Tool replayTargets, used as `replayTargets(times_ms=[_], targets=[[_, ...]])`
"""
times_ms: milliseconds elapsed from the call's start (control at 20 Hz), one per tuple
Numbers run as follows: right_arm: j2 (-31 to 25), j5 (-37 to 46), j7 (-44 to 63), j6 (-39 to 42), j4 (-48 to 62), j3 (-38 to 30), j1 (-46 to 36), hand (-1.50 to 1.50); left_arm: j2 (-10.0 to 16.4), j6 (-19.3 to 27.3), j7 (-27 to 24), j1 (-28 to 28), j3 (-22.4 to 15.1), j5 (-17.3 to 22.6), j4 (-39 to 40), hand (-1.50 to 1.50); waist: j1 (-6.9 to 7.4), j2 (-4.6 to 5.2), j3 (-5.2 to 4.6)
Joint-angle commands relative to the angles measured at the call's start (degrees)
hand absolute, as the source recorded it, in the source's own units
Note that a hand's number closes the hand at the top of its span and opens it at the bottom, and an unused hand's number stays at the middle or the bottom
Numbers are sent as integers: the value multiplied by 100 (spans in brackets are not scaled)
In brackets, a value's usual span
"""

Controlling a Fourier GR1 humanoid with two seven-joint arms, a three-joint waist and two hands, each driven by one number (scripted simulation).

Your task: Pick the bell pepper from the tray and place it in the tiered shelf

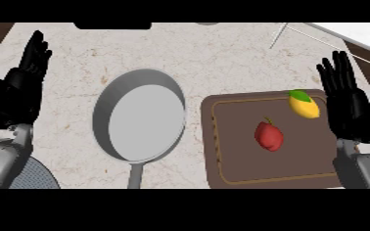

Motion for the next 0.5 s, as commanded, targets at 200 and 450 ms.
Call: replayTargets(times_ms=[200,450], targets=[[-497,1391,1199,-2294,-715,-109,623,-150,-548,-391,-496,462,-651,-45,49,0,-234,-104,88],[-833,1920,894,-3016,245,-726,1406,150,-578,-359,-378,518,-592,73,72,0,-729,152,-36]])
